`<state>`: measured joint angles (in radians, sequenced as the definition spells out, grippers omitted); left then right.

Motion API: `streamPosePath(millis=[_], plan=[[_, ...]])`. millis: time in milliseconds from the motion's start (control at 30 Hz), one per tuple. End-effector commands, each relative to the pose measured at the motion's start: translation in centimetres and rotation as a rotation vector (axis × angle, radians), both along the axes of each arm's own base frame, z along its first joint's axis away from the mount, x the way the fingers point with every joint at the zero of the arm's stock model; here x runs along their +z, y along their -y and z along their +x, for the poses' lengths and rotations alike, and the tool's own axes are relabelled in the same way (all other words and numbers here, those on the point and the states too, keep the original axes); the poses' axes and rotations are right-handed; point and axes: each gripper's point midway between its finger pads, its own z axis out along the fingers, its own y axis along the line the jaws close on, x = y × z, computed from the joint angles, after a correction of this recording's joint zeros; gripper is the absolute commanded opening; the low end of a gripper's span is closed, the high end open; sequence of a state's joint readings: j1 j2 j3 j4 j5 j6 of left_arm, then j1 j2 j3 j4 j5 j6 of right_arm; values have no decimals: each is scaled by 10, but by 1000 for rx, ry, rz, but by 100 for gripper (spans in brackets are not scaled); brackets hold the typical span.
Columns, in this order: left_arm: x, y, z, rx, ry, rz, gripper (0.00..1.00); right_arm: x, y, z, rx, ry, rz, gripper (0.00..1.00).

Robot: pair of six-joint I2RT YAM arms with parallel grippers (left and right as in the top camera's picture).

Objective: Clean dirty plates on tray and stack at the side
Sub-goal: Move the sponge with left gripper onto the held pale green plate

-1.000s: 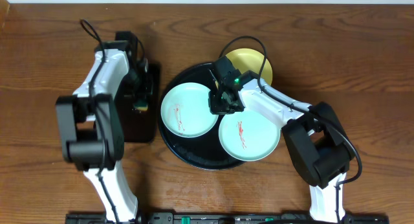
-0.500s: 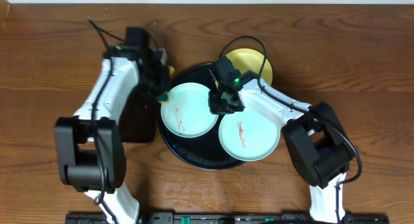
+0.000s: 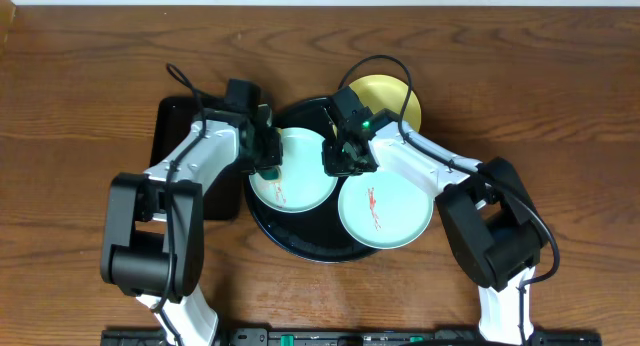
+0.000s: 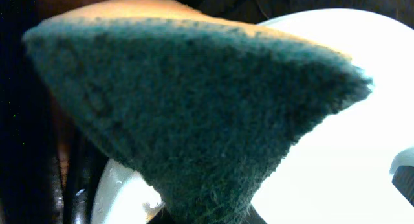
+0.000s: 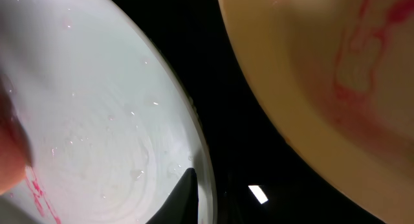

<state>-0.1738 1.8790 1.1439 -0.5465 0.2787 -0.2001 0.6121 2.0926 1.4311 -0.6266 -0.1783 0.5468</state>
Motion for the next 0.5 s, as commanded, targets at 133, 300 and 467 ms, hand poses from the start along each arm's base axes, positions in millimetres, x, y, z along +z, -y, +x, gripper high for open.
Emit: streamPosePath(millis=[133, 300, 467], plan=[[-16, 39, -39, -71, -115, -43, 8, -5, 0, 2, -6, 2, -12, 15], [-16, 48, -44, -102, -116, -40, 8, -5, 0, 2, -6, 2, -12, 16], [-17, 43, -43, -97, -111, -13, 7, -5, 0, 2, -6, 2, -12, 16]])
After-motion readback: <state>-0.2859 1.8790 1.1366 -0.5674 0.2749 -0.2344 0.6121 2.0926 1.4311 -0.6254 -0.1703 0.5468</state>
